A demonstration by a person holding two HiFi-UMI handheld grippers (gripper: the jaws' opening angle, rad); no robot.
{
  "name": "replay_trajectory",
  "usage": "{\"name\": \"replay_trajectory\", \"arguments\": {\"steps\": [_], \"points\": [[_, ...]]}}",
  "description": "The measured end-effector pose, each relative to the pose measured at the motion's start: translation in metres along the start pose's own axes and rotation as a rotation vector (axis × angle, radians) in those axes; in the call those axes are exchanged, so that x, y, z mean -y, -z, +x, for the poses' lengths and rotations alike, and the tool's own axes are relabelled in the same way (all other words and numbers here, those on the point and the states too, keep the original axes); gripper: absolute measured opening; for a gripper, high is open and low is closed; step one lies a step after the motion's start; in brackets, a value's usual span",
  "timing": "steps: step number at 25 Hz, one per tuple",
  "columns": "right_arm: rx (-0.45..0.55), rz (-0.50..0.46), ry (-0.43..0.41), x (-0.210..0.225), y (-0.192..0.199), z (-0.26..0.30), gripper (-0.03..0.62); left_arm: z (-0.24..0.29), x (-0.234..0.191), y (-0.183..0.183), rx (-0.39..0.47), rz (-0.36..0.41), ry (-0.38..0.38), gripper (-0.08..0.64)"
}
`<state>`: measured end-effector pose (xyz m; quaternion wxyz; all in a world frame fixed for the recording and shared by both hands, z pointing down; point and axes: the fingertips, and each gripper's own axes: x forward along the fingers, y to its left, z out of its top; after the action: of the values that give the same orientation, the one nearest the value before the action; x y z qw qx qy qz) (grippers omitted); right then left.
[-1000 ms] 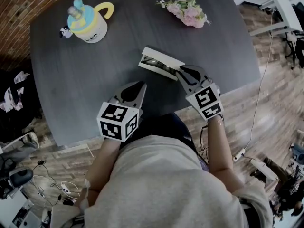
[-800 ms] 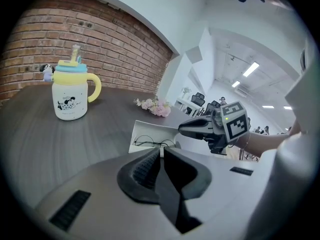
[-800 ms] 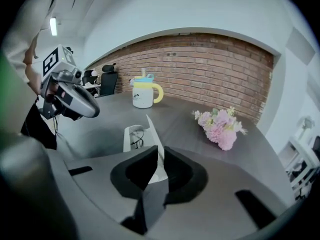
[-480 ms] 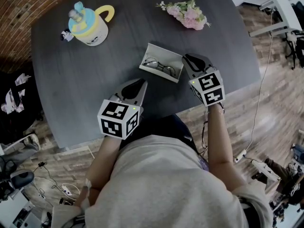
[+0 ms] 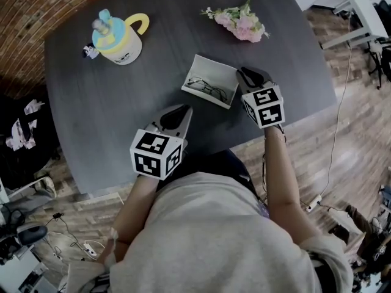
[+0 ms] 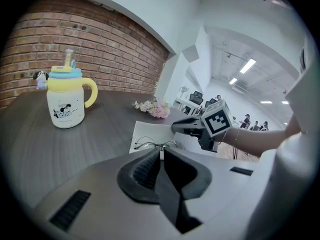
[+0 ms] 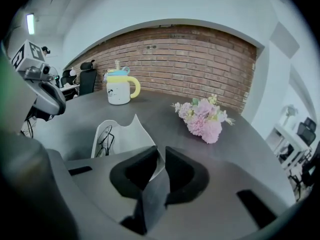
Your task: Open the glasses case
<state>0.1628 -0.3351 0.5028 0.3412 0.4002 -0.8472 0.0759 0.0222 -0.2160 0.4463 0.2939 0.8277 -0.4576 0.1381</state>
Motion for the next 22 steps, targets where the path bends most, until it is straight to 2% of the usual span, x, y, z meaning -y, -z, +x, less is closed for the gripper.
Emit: {"name": "replay_trajectory", "arguments": {"steps": [5,9,14,19,20,22], "points": [[-0.018,0.012,0.031,0.0,-0.001,-0.001,0.064,-0.001,0.0,0.001,-0.002,0.01,0.01,0.041],[-0.006,0.027,0.015,-0.008,-0.009,-0.011,0.069,-0.004,0.0,0.0,0.013,-0.002,0.01,0.041],[0.091,0.092,-0.04,-0.026,-0.032,-0.029,0.063,-0.007,0.001,-0.008,0.042,-0.005,0.015,0.041],[0.257,0.247,-0.142,-0.047,-0.067,-0.064,0.075,-0.013,-0.002,-0.016,0.071,-0.007,0.003,0.041],[0.283,0.266,-0.16,-0.05,-0.072,-0.072,0.069,-0.014,-0.003,-0.018,0.078,-0.007,0.001,0.041],[0.326,0.271,-0.192,-0.058,-0.081,-0.086,0.006,-0.017,-0.002,-0.021,0.09,-0.008,0.002,0.04]]}}
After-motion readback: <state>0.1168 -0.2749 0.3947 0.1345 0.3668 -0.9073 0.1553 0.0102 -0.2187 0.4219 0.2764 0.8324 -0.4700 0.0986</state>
